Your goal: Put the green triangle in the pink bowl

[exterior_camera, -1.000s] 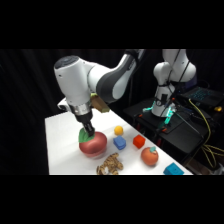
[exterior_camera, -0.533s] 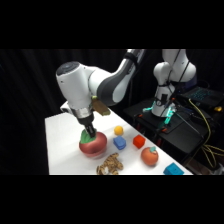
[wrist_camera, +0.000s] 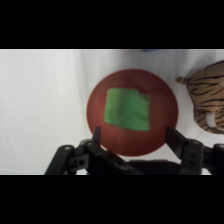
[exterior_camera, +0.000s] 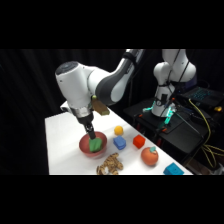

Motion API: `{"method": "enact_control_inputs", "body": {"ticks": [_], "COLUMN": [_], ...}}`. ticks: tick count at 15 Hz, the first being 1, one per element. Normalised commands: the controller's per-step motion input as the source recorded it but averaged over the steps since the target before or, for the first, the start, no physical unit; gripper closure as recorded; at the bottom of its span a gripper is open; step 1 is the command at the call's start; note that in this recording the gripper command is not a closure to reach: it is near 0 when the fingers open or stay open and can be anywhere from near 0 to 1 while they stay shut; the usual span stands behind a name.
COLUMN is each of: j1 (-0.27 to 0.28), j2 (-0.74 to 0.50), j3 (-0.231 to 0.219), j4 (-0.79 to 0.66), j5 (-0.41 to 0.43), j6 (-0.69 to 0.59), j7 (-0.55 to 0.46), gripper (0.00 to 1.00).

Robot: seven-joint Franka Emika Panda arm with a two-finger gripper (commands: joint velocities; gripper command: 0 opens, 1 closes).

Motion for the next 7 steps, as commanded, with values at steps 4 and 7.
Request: {"method": "enact_control_inputs", "body": {"ticks": [4, 7], "j1": [-0.011, -0.006], "j2": [-0.04, -0.07], "j3": [-0.001, -0.01], "j4": [0.05, 0.02], "j5": [0.086, 0.074], "j6": [-0.06, -0.05], "j7": [0.01, 0.02], "gripper": [0.0, 0.0]}}
